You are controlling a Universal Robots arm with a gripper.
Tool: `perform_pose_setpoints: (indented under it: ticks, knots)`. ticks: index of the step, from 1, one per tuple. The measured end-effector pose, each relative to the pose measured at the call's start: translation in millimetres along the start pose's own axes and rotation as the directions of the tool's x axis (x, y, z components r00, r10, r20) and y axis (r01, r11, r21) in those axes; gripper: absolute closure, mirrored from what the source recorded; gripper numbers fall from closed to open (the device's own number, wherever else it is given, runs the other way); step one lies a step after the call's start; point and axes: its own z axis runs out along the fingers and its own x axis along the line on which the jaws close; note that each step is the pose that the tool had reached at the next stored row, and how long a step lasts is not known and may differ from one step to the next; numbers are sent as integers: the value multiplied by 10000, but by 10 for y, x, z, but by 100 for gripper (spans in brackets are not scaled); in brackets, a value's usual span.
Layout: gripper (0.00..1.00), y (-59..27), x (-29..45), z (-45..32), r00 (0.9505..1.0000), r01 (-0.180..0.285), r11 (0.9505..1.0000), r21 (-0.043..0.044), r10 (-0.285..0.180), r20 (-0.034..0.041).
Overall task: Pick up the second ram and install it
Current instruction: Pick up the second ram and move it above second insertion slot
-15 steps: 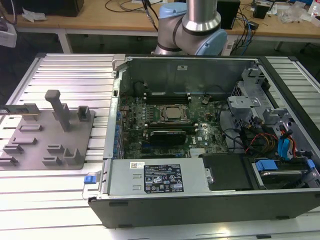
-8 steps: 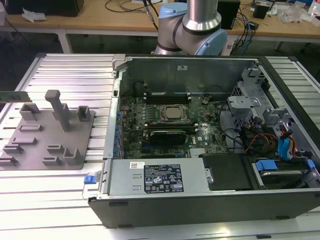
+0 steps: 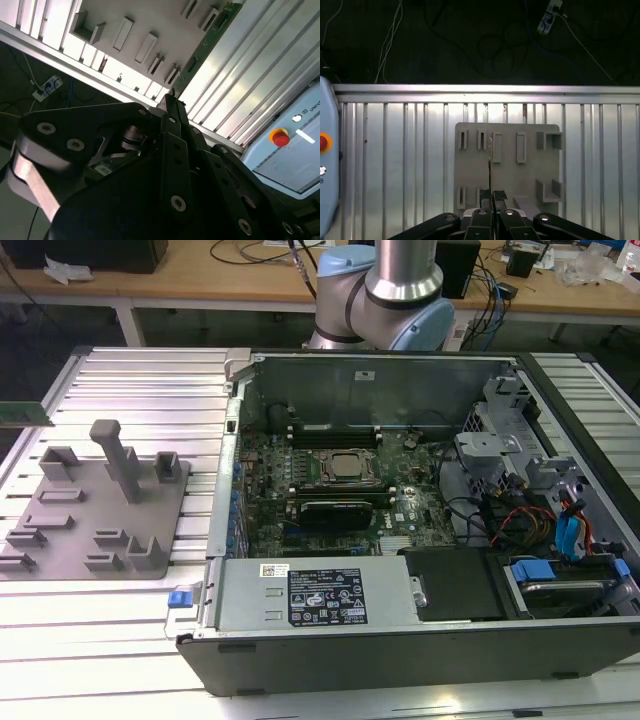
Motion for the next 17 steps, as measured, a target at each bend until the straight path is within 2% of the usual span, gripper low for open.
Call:
perform_pose_setpoints:
  ticks: [10, 13, 17]
  knots:
    - [90, 14, -23, -306, 10000, 1, 10000, 0, -1, 1]
    - [90, 10, -24, -310, 10000, -1, 10000, -1, 1, 0]
    - [90, -119, -23, -314, 10000, 0, 10000, 1, 0, 1]
